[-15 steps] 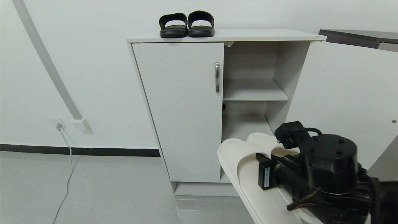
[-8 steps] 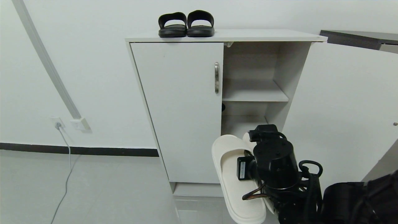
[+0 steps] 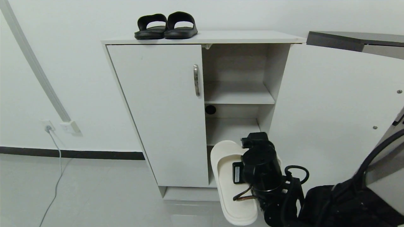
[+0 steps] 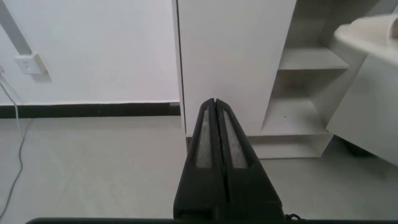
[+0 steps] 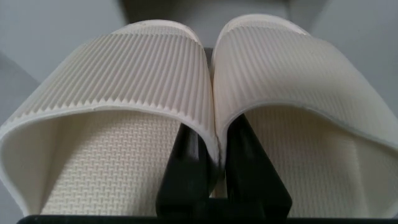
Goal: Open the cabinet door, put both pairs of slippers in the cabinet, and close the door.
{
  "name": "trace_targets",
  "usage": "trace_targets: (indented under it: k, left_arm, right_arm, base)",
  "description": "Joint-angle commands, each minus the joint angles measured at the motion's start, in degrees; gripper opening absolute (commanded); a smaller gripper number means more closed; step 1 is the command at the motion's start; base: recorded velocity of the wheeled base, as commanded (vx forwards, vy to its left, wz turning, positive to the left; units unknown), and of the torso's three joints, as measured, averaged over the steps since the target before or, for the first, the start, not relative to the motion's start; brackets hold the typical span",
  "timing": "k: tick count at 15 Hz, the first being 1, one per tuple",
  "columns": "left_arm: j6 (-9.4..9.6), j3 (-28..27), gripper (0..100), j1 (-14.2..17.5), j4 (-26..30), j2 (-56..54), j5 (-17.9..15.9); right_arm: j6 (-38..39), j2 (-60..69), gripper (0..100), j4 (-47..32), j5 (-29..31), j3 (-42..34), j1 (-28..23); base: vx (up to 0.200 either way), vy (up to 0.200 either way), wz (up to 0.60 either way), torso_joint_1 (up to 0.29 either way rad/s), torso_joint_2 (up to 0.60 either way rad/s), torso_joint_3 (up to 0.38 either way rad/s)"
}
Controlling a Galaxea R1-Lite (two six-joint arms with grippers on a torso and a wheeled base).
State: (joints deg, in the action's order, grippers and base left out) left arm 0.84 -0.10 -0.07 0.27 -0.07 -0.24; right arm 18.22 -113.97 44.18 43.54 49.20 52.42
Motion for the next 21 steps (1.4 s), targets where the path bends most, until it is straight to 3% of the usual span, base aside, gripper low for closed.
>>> trace_targets:
  k: [1,4,13,21]
  left_arm:
    - [0.04,0.0,0,0.1,0.0,0.1,0.0]
    - [-0.05,0.0,0,0.1,0.0,0.1,-0.1]
    - [0.13,0.0,0,0.1,0.0,0.2,-0.1]
    - [0.13,0.0,0,0.1,0.0,0.2,-0.1]
  right_arm:
    - [-1.0,-7.9,0,5.1,-0.6,3.6,-2.1]
    - [-4.5,-15.1,0,13.3,-0.5,6.6,-4.3]
    - [-4.7,-18.3,0,13.7,-0.1,7.8,-5.2]
    - [-4.9,-20.5,0,14.1,0.2,9.9,-6.0]
  base:
    - [0.000,0.000,0.00,0.000,0.00,0.000]
    - [0.000,0.000,0.00,0.000,0.00,0.000]
    - [0.000,0.000,0.00,0.000,0.00,-0.006]
    - [0.000,0.000,0.00,0.003,0.00,-0.181]
